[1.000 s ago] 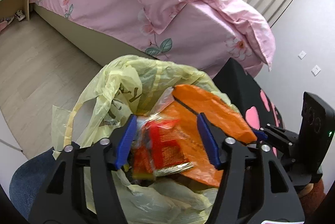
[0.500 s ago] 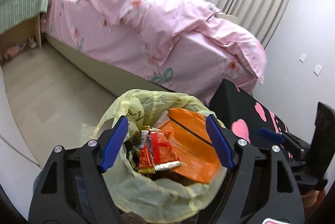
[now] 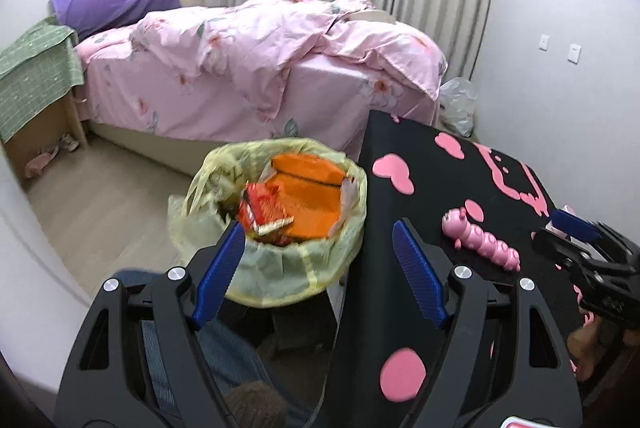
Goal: Collect trash
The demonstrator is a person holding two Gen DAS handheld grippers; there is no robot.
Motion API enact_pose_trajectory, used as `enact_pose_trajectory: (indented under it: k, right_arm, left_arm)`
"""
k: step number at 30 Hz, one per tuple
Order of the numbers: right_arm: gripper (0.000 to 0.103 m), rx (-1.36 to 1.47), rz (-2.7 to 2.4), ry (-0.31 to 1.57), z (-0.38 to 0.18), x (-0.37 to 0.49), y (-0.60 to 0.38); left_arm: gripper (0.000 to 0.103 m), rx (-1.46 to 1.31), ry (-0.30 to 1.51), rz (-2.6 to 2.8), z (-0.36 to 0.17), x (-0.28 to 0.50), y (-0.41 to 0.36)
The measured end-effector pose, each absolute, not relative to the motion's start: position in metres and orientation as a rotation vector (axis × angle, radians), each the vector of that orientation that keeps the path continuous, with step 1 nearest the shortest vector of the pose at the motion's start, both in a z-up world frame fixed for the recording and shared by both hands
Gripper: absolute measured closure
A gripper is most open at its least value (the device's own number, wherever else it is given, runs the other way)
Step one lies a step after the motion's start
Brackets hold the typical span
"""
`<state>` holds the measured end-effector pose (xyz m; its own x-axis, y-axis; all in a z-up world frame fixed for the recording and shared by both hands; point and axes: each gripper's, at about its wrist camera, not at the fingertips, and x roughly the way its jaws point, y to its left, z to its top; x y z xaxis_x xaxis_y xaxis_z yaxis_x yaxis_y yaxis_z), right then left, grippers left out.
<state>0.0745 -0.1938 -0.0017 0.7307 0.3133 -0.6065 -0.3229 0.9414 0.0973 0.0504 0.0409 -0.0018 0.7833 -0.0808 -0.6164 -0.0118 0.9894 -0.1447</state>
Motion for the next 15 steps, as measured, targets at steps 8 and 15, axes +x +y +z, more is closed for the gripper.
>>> enact_pose_trajectory:
  k: [8,15]
  right_arm:
    - [0.035,-0.061,0.253,0.603,0.006,0.011,-0.197]
    - [0.035,-0.081,0.254,0.619,0.005,0.003,-0.191]
  left_arm:
    - [0.03,-0.067,0.655,-0.047,0.005,0.014,0.022]
    - [0.031,-0.078,0.634,-0.006,0.011,0.004,0.031]
